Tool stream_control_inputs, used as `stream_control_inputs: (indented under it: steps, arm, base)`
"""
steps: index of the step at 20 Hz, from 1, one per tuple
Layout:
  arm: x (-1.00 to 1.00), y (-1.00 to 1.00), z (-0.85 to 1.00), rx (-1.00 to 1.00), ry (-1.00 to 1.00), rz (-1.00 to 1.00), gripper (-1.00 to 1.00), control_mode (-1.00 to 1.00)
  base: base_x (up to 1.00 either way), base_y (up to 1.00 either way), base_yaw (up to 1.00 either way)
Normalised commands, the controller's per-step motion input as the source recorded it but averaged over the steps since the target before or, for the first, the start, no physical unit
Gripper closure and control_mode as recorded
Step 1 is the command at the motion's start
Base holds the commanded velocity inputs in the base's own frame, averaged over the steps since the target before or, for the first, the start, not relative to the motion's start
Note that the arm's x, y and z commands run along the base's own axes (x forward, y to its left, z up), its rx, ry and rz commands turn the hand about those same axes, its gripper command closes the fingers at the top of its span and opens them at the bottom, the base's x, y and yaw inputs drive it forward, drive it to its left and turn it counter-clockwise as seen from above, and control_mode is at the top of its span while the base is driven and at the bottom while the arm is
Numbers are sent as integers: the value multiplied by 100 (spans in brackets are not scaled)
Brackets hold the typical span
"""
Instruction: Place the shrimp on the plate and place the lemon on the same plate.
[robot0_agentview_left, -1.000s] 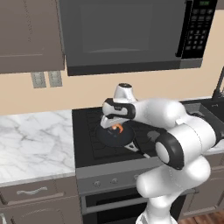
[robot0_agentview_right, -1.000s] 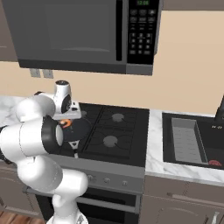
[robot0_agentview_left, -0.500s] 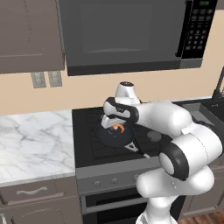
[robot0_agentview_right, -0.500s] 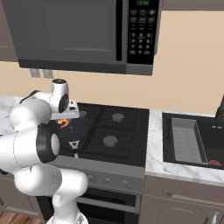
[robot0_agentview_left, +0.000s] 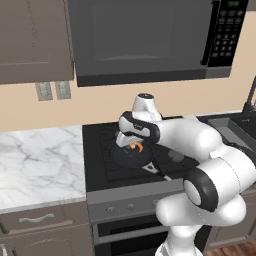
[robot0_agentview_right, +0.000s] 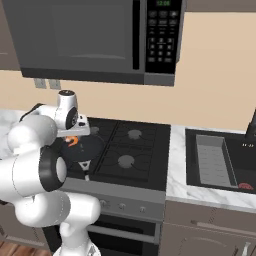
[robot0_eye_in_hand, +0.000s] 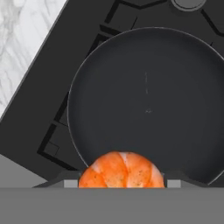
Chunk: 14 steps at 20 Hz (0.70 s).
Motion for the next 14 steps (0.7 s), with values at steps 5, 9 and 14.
stream_control_inputs:
  steps: [5,9,14]
  arm:
    - [0,0,0,0,0,0,100,-100]
    - [0,0,0,0,0,0,100,100]
    - [0,0,0,0,0,0,100,100]
  base:
    - [0,0,0]
    - [-3,0,0]
    - [-43,0,0]
